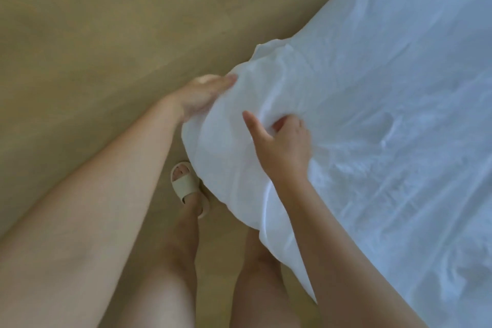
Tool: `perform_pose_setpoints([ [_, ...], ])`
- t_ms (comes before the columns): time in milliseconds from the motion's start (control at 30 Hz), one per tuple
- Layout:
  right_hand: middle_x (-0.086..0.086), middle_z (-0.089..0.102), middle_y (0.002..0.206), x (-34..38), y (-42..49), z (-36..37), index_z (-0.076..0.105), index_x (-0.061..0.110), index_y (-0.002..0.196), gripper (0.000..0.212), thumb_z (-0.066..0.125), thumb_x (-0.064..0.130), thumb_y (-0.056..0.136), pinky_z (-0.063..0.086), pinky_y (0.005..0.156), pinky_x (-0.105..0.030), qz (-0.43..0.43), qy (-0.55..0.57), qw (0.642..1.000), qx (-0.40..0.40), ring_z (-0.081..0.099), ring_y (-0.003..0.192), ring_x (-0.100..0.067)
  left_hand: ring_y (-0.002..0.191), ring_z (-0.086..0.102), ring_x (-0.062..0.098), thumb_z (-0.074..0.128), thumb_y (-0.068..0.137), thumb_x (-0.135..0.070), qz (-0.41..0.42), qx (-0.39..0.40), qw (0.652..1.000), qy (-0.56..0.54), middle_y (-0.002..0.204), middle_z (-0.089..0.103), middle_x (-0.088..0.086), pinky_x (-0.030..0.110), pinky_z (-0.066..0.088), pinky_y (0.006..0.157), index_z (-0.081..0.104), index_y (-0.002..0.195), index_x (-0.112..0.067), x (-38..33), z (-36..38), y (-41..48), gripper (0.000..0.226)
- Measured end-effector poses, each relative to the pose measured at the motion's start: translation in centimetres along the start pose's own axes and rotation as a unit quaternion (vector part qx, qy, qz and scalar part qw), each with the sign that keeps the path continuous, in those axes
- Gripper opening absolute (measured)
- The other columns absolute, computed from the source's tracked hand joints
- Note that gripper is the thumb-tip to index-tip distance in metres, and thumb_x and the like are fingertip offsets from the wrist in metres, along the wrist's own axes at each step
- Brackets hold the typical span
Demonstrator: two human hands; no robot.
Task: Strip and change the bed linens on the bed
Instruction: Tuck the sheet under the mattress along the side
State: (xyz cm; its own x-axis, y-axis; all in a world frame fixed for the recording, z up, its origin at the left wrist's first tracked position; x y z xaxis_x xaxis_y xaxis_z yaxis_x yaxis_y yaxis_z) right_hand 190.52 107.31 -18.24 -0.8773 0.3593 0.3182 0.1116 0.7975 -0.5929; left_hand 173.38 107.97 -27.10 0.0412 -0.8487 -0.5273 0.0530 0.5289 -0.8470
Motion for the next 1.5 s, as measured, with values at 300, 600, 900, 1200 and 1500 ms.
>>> perform_pose_setpoints([
  [300, 0.009, 0.038, 0.057, 0.6, 0.3, -1.9, 0.033, 0.018, 0.060, 0.039, 0.046, 0.025, 0.096, 0.039, 0.076, -0.036, -0.010, 0.219, 0.975, -0.018, 0.037, 0.055, -0.008, 0.101, 0.068, 0.020, 0.074, 0.032, -0.081, -0.126, 0.183, 0.971, 0.085, 0.111, 0.071, 0.000, 0.040, 0.048, 0.088, 0.060, 0.121, -0.026, -2.7, 1.0, -2.7, 0.106],
  [600, 0.014, 0.031, 0.047, -5.9, -3.2, -7.0, 0.029, 0.020, 0.056, 0.046, 0.051, 0.025, 0.096, 0.028, 0.043, -0.012, -0.032, 0.247, 0.967, -0.042, 0.030, 0.042, -0.002, 0.112, 0.052, 0.011, 0.061, 0.032, -0.091, -0.089, 0.168, 0.968, 0.162, 0.128, 0.047, -0.016, 0.034, 0.037, 0.098, 0.042, 0.139, -0.031, -6.7, 7.1, -6.6, 0.124],
  [900, 0.008, 0.028, 0.053, -10.6, -5.0, -10.8, 0.027, 0.018, 0.056, 0.046, 0.052, 0.021, 0.095, 0.029, 0.045, -0.012, -0.004, 0.240, 0.956, -0.170, 0.031, 0.044, -0.003, 0.090, 0.068, 0.010, 0.069, 0.046, -0.074, -0.087, 0.169, 0.981, 0.032, 0.102, 0.071, -0.009, 0.022, 0.047, 0.069, 0.059, 0.118, -0.028, -7.6, 12.2, -9.8, 0.086],
  [1200, 0.011, 0.037, 0.076, -5.1, -5.5, -12.1, 0.029, 0.026, 0.050, 0.048, 0.055, 0.008, 0.086, 0.034, 0.060, -0.003, -0.149, 0.241, 0.922, -0.263, 0.044, 0.067, 0.005, 0.035, 0.054, 0.004, 0.078, 0.064, -0.014, 0.186, -0.001, 0.978, 0.095, 0.043, 0.058, -0.008, 0.009, 0.035, 0.036, 0.064, 0.050, -0.007, -14.9, 9.1, -17.6, 0.022],
  [1500, 0.005, 0.045, 0.094, -6.3, -1.4, -7.3, 0.037, 0.014, 0.053, 0.042, 0.043, 0.013, 0.095, 0.033, 0.056, -0.010, -0.062, 0.132, 0.986, -0.076, 0.044, 0.064, -0.004, 0.058, 0.049, 0.013, 0.073, 0.076, -0.046, -0.013, -0.213, 0.920, 0.328, 0.067, 0.052, -0.006, 0.026, 0.032, 0.050, 0.053, 0.077, -0.016, -7.4, 6.2, -4.5, 0.036],
])
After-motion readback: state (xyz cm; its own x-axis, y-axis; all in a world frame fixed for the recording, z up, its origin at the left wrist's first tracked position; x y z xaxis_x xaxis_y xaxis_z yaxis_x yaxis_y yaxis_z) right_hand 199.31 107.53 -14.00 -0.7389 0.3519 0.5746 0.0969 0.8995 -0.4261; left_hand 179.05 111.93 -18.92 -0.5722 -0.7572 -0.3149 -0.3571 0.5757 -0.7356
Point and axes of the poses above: each hand's wrist, its own y-axis towards the middle knuckle, its own z-axis out of the palm, x = y × z, the point moved 2 cm from there along y, towards the middle knuckle
